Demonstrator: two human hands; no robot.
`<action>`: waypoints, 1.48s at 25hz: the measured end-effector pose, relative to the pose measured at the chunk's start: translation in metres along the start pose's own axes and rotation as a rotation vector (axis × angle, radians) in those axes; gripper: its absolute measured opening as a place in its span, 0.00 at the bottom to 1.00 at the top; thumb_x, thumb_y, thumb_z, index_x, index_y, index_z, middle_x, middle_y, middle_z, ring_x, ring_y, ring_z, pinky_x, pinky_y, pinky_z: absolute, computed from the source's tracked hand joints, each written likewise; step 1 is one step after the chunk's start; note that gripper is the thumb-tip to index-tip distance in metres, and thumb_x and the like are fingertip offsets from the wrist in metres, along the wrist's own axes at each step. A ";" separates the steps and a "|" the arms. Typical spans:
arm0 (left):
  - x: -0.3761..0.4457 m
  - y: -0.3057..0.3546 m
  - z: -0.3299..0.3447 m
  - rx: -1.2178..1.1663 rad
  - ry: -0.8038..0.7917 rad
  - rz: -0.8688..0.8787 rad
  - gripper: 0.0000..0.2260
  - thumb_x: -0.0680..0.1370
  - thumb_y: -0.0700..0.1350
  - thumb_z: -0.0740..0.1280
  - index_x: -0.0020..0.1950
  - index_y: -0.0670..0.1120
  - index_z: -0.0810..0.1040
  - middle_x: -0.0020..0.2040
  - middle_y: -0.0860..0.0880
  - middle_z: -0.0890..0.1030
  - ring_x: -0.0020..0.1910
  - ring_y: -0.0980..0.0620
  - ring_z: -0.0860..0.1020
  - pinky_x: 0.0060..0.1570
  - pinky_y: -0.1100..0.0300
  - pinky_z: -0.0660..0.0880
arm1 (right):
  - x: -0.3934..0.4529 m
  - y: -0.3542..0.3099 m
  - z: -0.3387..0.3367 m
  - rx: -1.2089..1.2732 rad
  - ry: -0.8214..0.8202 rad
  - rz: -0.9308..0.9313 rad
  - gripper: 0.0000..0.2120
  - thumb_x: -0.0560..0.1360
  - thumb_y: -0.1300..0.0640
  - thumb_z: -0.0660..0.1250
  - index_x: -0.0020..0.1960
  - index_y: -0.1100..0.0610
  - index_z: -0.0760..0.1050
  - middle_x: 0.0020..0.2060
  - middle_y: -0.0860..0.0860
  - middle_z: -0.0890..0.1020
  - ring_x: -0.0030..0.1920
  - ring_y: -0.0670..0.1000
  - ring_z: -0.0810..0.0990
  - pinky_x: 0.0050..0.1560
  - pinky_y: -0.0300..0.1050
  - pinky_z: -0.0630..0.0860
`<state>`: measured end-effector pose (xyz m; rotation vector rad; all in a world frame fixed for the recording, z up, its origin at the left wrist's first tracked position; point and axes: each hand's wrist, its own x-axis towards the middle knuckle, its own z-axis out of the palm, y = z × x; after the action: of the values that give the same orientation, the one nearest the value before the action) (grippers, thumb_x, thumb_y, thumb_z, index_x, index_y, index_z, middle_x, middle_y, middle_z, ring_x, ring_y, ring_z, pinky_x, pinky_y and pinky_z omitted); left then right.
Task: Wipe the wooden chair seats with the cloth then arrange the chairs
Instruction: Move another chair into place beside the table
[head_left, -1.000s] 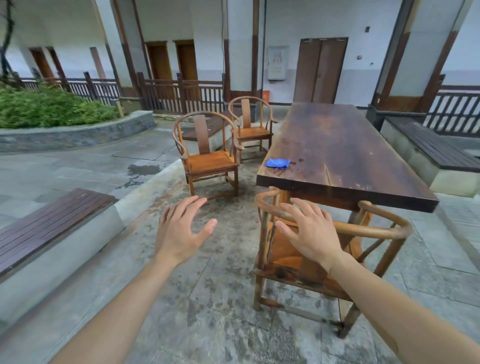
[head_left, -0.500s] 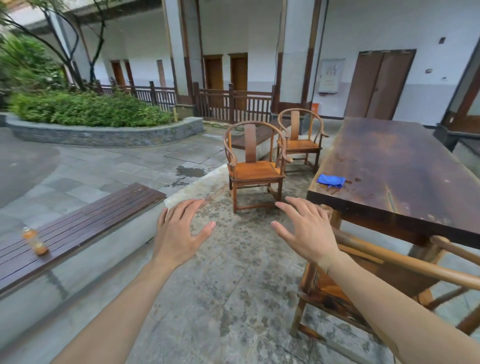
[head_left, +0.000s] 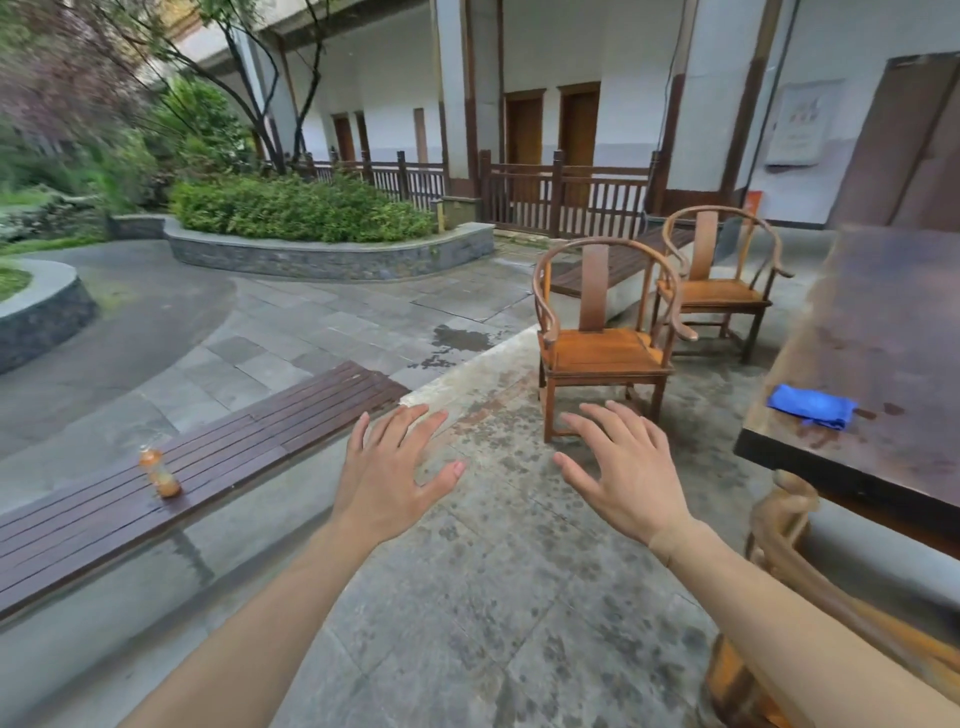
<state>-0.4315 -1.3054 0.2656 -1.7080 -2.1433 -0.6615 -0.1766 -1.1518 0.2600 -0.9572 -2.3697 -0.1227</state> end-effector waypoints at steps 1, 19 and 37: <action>0.016 -0.003 0.007 0.009 -0.004 -0.008 0.33 0.76 0.73 0.45 0.73 0.57 0.69 0.73 0.54 0.72 0.73 0.50 0.69 0.76 0.40 0.55 | 0.016 0.007 0.011 0.008 0.000 -0.005 0.28 0.78 0.32 0.51 0.68 0.45 0.74 0.67 0.47 0.77 0.72 0.54 0.71 0.68 0.58 0.68; 0.263 -0.145 0.175 0.063 -0.045 -0.043 0.33 0.78 0.72 0.45 0.75 0.56 0.67 0.75 0.51 0.70 0.74 0.48 0.68 0.77 0.39 0.52 | 0.265 0.082 0.200 -0.001 -0.065 -0.008 0.28 0.78 0.31 0.51 0.69 0.44 0.73 0.69 0.47 0.77 0.74 0.54 0.68 0.70 0.59 0.66; 0.581 -0.300 0.393 0.050 -0.135 -0.016 0.30 0.78 0.71 0.48 0.72 0.56 0.70 0.73 0.51 0.72 0.72 0.47 0.70 0.75 0.38 0.58 | 0.587 0.192 0.436 0.019 -0.083 0.015 0.26 0.78 0.34 0.54 0.66 0.46 0.76 0.62 0.45 0.80 0.67 0.51 0.75 0.66 0.54 0.70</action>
<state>-0.8448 -0.6684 0.1887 -1.7574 -2.2459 -0.5056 -0.5965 -0.5268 0.1925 -0.9885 -2.4339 -0.0553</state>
